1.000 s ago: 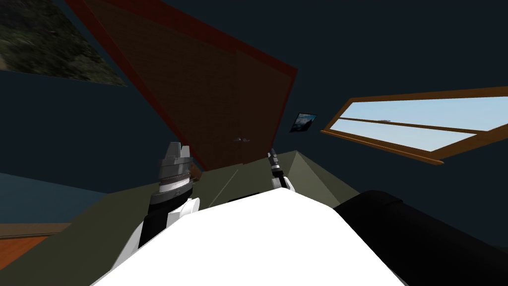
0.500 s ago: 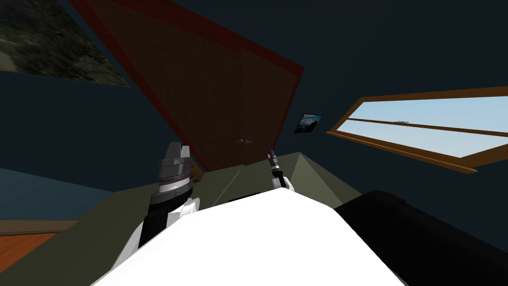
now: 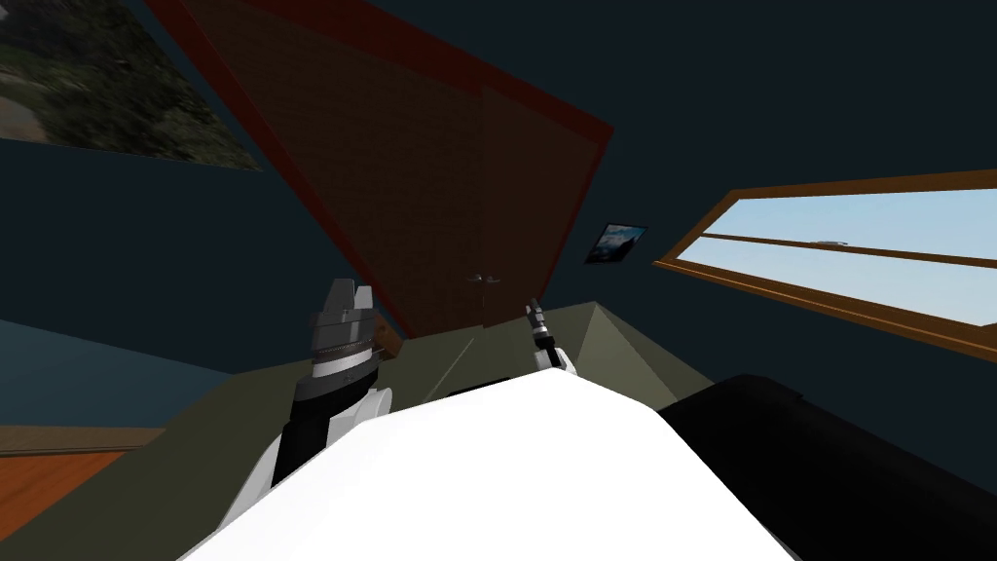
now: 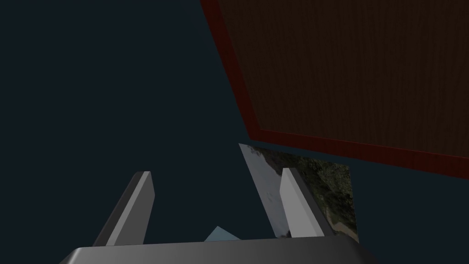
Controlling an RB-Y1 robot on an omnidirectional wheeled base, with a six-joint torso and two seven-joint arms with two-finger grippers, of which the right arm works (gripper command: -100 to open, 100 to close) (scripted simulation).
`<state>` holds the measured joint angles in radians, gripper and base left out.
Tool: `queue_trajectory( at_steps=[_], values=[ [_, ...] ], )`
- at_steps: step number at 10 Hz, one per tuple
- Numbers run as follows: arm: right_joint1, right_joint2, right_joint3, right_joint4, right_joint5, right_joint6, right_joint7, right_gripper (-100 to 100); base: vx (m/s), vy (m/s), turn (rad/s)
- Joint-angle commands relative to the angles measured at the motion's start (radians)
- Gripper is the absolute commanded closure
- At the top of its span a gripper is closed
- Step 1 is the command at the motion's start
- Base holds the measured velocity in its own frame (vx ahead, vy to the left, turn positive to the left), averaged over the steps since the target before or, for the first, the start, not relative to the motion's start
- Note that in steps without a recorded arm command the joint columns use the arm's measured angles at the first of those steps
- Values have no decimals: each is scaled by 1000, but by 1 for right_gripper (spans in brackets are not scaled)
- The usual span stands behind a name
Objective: Pull the door open
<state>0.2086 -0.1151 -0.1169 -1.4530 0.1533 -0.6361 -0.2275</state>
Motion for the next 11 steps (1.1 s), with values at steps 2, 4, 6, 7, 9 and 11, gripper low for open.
queue_trajectory(
  at_steps=[2, 4, 6, 7, 9, 11],
  values=[
    [-23, -7, -13, 66, 6, -16, -7, -100, 104, 28, 54],
    [-41, -12, -23, 119, 10, -30, -11, -100, 113, 32, 52],
    [-59, -17, -33, 171, 14, -43, -16, -100, 109, 38, 56],
    [-68, -20, -38, 197, 16, -50, -18, -100, 101, 46, 43],
    [-86, -24, -48, 248, 19, -63, -22, -100, 94, 31, 55],
    [-103, -28, -58, 299, 23, -76, -26, -100, 111, 23, 49]
  ],
)
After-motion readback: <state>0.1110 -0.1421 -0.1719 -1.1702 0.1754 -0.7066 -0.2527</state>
